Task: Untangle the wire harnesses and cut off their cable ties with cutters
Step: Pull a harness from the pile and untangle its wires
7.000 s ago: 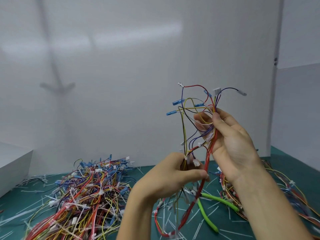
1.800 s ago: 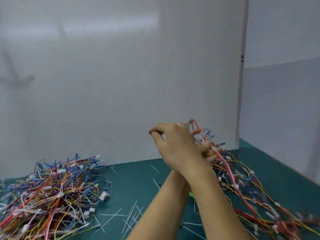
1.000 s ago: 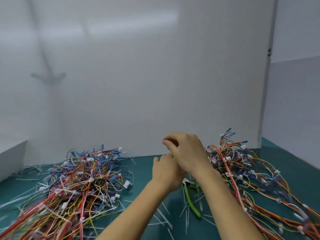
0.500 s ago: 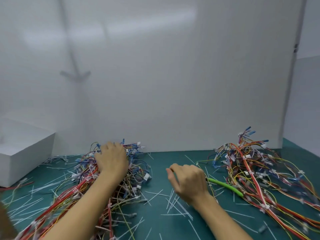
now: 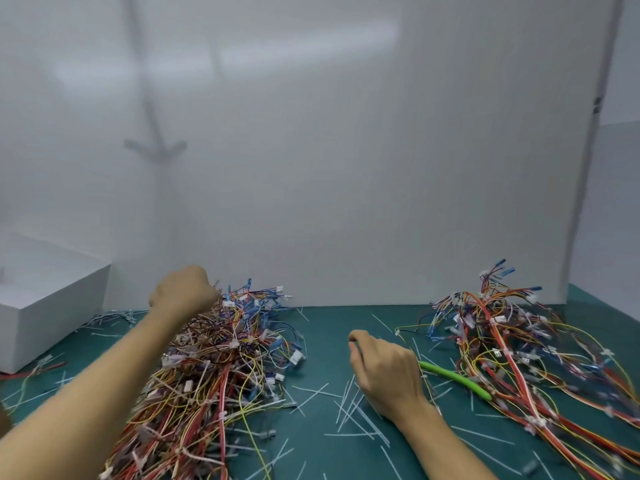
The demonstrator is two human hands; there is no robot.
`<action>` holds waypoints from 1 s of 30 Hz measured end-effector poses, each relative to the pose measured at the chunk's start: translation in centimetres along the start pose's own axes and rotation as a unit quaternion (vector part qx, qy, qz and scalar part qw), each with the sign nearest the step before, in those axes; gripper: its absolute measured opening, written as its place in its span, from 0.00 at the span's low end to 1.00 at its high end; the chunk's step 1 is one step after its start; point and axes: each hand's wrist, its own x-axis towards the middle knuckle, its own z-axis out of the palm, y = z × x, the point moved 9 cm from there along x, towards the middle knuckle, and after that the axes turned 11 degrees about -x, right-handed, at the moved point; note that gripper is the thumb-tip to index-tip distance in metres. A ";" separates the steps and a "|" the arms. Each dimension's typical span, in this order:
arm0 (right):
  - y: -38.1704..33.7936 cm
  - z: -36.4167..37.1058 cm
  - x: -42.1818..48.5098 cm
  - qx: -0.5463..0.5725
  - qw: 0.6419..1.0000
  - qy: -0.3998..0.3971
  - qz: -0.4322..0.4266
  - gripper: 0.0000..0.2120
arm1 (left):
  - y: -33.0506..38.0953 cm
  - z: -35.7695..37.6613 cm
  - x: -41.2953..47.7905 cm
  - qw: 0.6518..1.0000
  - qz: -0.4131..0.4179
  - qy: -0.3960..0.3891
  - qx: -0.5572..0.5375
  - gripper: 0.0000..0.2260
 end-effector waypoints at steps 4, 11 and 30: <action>-0.1 0.1 0.1 0.004 1.000 -0.009 -0.002 0.12 | 0.2 -2.1 0.7 0.997 -0.004 -0.080 0.008 0.16; -0.2 0.1 0.1 0.008 1.000 -0.012 0.006 0.12 | 3.7 -4.1 0.1 0.996 0.044 -0.014 -0.080 0.13; 0.2 -1.6 6.6 0.464 0.837 -0.134 0.258 0.11 | 14.5 -3.9 -7.3 0.903 0.265 -0.038 -0.336 0.03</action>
